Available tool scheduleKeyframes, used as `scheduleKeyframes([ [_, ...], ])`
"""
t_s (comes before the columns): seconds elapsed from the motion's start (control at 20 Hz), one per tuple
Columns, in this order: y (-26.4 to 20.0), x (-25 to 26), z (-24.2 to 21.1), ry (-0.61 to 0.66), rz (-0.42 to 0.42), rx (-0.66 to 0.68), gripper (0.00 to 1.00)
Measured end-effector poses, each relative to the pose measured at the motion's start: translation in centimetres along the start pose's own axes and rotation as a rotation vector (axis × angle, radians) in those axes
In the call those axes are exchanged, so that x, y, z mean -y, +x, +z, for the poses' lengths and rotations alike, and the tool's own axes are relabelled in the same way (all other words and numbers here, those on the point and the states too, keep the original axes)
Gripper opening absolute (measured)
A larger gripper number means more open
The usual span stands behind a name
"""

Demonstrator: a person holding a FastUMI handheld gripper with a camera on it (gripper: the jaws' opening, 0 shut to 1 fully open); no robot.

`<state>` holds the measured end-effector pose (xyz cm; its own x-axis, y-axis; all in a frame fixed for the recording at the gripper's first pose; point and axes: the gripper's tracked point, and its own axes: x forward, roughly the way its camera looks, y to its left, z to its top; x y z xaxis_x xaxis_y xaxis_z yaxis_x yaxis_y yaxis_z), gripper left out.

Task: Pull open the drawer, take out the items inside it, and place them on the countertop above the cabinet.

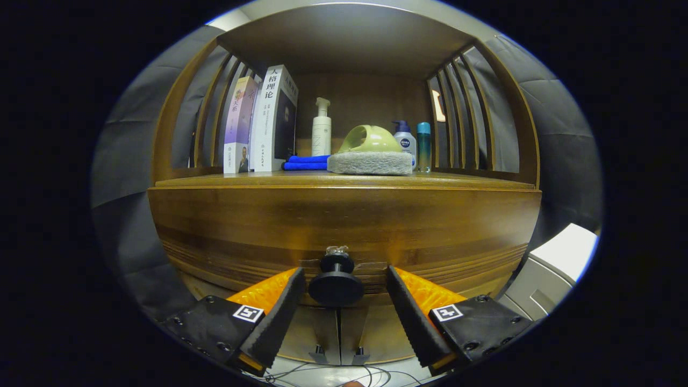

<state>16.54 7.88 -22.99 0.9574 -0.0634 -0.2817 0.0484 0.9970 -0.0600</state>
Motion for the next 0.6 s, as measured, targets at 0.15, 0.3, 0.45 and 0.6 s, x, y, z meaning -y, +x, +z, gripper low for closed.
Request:
scheduleKeyframes([
  [0.15, -1.0, 0.2, 1.5, -0.002, 0.013, 0.032, 0.98],
  [0.3, -4.2, 0.9, 4.8, -0.025, 0.035, 0.107, 0.98],
  [0.45, -8.1, 1.8, 7.9, -0.031, 0.061, 0.167, 0.99],
  [0.6, -11.9, 2.9, 10.0, -0.028, 0.073, 0.192, 0.99],
])
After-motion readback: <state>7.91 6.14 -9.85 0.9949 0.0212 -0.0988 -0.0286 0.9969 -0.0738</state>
